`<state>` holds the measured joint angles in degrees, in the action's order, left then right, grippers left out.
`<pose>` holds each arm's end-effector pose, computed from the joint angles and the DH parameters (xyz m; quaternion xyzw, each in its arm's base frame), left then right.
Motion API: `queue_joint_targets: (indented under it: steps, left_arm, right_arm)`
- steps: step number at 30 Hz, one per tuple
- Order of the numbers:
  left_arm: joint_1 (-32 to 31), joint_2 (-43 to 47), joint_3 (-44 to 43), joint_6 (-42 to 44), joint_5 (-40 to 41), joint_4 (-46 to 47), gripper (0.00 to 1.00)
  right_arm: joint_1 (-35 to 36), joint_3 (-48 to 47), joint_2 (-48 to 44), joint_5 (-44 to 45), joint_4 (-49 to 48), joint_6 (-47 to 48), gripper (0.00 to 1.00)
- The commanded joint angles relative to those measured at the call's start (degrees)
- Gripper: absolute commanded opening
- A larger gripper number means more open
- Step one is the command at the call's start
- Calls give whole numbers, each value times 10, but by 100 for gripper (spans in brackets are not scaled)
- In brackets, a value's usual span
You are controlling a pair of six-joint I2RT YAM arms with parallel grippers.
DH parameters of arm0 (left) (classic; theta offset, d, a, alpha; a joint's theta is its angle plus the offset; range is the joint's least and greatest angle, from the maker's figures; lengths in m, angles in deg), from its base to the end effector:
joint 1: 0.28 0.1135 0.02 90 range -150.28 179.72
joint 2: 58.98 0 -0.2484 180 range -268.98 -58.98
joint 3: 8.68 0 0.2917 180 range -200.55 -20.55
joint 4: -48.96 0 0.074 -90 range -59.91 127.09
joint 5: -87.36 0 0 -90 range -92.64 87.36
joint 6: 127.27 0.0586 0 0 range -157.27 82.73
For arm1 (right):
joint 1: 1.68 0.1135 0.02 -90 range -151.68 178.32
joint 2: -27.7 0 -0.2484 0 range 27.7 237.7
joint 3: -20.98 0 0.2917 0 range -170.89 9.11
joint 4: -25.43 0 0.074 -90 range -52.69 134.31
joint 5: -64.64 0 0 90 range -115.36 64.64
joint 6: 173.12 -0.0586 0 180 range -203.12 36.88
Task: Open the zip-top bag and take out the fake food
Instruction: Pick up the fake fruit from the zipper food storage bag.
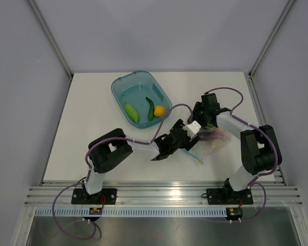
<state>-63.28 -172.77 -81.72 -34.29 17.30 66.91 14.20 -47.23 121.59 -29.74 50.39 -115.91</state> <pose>0.2267 -0.4010 0.1004 0.3663 0.7402 -0.1477 0.5441 0.3679 0.1093 0.1325 0.1256 0.9326 0.1715 0.2918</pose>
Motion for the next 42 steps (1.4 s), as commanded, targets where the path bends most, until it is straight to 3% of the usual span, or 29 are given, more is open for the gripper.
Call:
queue_joint_targets:
  steps: [1, 17, 21, 22, 26, 35, 42]
  left_arm:
    - [2, -10, -26, -1, -8, 16, 85]
    - [3, -42, -67, 2, -20, -34, 77]
    - [2, -42, -68, 4, -25, -36, 63]
    - [3, -40, -67, 10, -29, -37, 54]
    - [2, -36, -69, 11, -41, -46, 37]
    - [0, 16, -43, -6, -44, -47, 34]
    - [-7, 74, -80, -72, -82, -181, 34]
  right_arm:
    - [15, 0, -13, -30, -14, -2, 49]
    - [23, 23, -22, -67, -29, -21, 50]
    - [24, 24, -23, -62, -29, -20, 50]
    - [24, 25, -23, -59, -28, -21, 50]
    - [23, 26, -25, -44, -28, -24, 47]
    - [23, 24, -26, 37, -19, -36, 50]
    - [22, 12, -16, 68, -6, -43, 52]
